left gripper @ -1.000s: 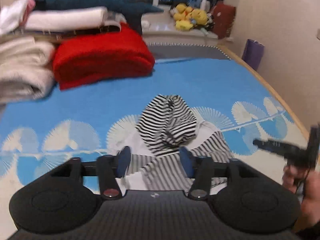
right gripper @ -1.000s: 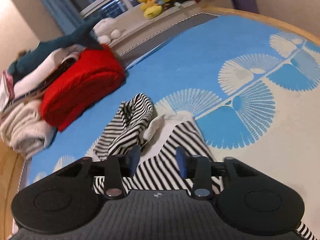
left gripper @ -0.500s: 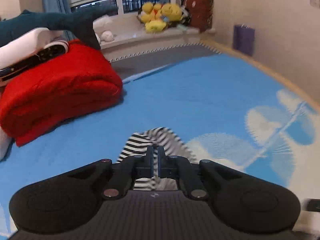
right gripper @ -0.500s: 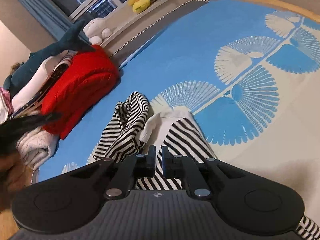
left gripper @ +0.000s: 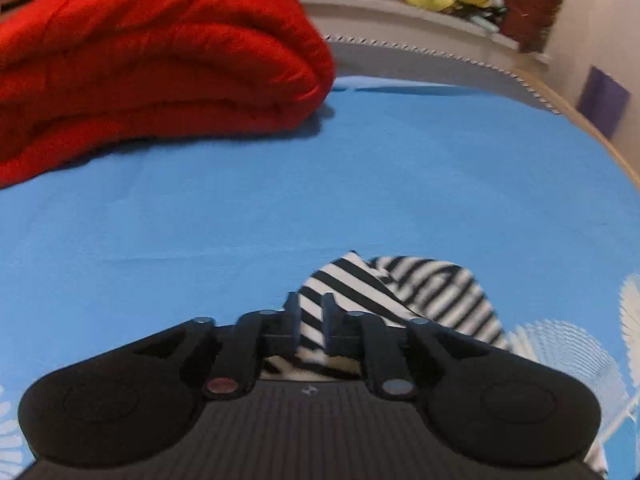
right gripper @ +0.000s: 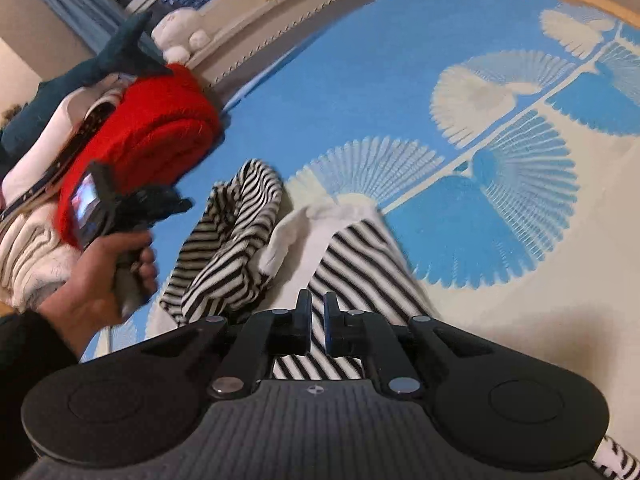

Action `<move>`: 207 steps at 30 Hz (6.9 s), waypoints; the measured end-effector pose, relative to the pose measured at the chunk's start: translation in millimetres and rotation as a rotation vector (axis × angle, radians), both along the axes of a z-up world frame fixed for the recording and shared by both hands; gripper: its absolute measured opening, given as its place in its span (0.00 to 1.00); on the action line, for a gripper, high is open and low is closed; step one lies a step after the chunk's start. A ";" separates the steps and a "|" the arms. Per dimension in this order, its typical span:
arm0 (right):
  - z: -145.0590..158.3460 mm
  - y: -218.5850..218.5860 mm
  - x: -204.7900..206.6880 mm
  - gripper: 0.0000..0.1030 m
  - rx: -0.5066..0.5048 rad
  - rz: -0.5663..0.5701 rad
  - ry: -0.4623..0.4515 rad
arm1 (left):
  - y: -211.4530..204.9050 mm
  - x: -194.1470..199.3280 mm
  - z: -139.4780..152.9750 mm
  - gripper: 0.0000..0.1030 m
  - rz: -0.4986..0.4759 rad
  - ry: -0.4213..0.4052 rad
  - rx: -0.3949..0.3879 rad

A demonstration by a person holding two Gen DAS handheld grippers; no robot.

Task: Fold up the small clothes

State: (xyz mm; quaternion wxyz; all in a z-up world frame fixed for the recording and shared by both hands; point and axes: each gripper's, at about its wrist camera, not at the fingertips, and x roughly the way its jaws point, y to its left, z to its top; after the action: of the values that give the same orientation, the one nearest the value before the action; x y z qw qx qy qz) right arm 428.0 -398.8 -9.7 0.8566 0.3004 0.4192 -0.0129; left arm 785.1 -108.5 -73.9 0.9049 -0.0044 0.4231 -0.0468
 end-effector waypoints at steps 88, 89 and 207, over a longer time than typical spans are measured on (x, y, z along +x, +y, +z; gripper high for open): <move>-47.8 46.5 -83.0 0.26 0.006 0.213 0.184 | 176.3 -387.2 16.0 0.33 0.141 0.383 -0.421; -50.6 46.8 -81.2 0.34 0.027 0.203 0.180 | 171.8 -385.2 16.4 0.47 0.139 0.382 -0.423; -90.1 -86.0 -288.9 0.09 -0.441 0.082 0.217 | 229.5 -649.1 -26.9 0.42 0.163 0.387 -0.128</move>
State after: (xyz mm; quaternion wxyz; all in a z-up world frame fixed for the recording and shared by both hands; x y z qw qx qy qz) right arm 139.1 -484.8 -99.8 0.8514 0.0857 0.5075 -0.1012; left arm 135.9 121.1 -100.8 0.8055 -0.1051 0.5832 0.0012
